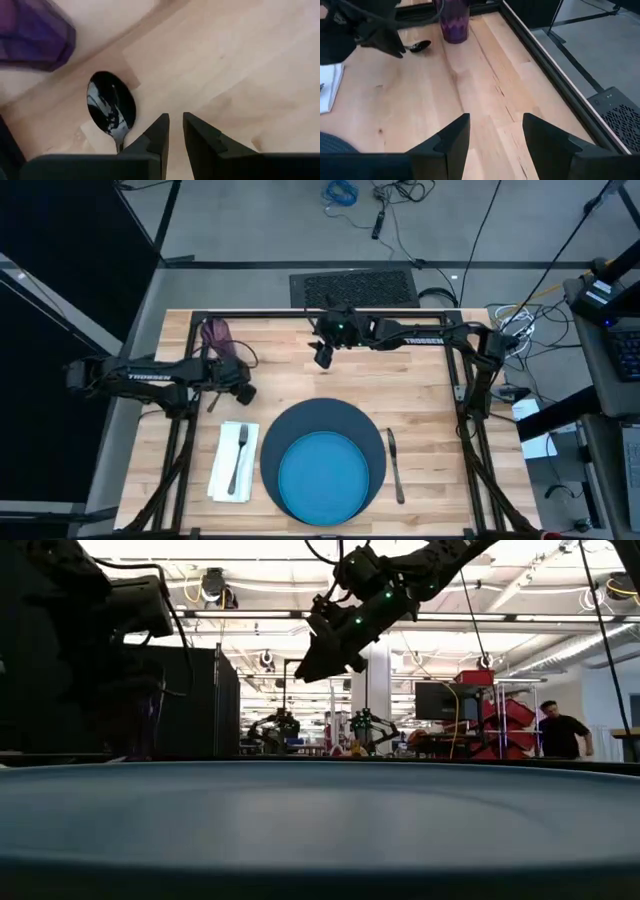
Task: Set table place
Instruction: Put the spoon on the right side of the table knife
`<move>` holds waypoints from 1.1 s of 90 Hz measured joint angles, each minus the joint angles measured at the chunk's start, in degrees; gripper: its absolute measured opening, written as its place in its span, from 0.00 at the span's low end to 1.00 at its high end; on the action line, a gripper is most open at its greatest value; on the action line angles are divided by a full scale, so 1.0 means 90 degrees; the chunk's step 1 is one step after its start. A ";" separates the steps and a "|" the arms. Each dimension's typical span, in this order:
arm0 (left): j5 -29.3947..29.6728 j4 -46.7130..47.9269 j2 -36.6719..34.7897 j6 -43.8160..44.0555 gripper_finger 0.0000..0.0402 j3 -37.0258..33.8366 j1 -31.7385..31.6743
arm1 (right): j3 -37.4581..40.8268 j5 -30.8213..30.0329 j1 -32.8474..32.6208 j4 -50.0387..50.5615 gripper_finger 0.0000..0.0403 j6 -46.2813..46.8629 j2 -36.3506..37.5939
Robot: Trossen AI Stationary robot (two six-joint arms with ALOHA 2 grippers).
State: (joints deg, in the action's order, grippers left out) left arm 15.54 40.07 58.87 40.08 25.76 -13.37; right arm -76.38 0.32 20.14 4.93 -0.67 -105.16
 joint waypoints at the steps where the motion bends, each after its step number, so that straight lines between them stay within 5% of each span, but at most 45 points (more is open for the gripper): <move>1: -0.0003 -0.0018 0.0000 -0.0005 0.11 0.0000 0.0000 | 0.0000 0.0000 0.0000 0.0017 0.42 0.0000 0.0000; 73: -0.0232 -0.0394 0.0000 0.0019 0.32 0.0000 0.0000 | -0.0002 -0.0029 0.0005 0.0590 0.42 -0.0408 0.0000; 99: -0.1070 -0.0237 0.0000 0.0023 0.32 0.0033 0.0000 | -0.0002 -0.0027 0.0010 0.0775 0.42 -0.0415 0.0002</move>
State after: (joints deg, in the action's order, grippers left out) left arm 5.91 37.94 58.87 40.29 26.06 -13.37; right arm -76.40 0.08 20.23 11.91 -4.40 -105.14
